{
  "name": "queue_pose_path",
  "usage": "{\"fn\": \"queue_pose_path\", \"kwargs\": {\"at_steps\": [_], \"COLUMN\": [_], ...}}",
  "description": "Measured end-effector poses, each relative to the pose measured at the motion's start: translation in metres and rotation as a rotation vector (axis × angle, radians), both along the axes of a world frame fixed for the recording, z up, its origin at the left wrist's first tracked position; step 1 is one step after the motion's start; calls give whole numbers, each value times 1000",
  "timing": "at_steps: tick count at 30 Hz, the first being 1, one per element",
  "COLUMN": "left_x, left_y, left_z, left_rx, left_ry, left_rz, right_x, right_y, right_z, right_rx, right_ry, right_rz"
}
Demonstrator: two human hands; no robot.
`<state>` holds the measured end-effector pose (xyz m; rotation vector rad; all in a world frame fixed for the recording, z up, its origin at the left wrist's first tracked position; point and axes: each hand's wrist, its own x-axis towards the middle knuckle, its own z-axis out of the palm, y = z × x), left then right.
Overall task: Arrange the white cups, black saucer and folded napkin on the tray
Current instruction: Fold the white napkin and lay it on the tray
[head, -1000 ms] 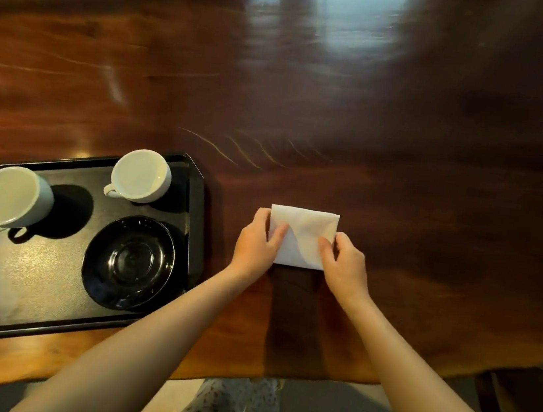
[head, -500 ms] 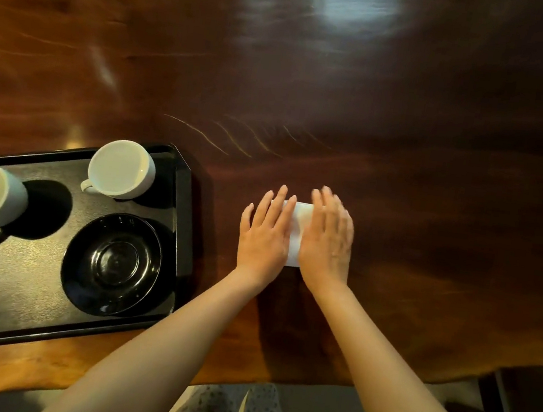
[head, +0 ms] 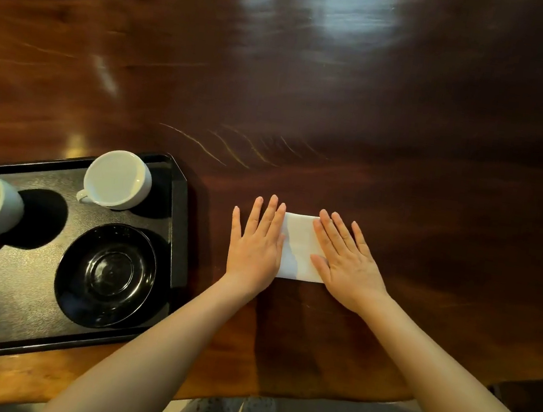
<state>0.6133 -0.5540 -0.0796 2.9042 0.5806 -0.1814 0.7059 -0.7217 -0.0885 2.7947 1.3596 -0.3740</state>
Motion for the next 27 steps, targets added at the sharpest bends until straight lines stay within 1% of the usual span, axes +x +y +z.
{"fn": "queue_pose_path", "kwargs": {"at_steps": [2, 5, 6, 8, 9, 11, 13, 14, 15, 17, 19, 20, 24, 27], "left_x": [5, 17, 21, 22, 20, 14, 11, 9, 8, 6, 3, 2, -1, 1], "left_y": [2, -1, -4, -7, -10, -17, -26, -30, -33, -34, -26, -21, -11, -12], "left_z": [5, 8, 12, 19, 23, 24, 20, 19, 20, 17, 8, 3, -8, -10], "left_rx": [39, -31, -42, 13, 41, -9, -122, -140, -137, -80, -51, -38, -37, -99], "left_ry": [-29, -39, -45, -106, -103, -72, -58, -64, -83, -157, -115, -82, 1, 21], "left_rz": [-65, -278, -300, -220, -152, 14, 188, 245, 259, 168, -10, -65, -49, -20], "right_x": [4, 19, 28, 41, 42, 29, 2, -13, -26, -43, -46, -44, -33, -25], "right_y": [0, 2, 2, 3, 5, 9, 16, 20, 25, 31, 30, 27, 6, -16], "right_z": [1, 5, 10, 21, 27, 35, 35, 32, 28, 19, 12, 9, 5, 5], "right_rx": [4, -6, -23, -59, -63, -35, 49, 94, 121, 127, 107, 96, 17, -4], "right_ry": [13, 34, 31, -18, -53, -91, -31, 29, 86, 140, 126, 112, 37, 90], "right_rz": [40, 182, 233, 270, 211, -49, -272, -320, -320, -275, -256, -243, -129, -136]}}
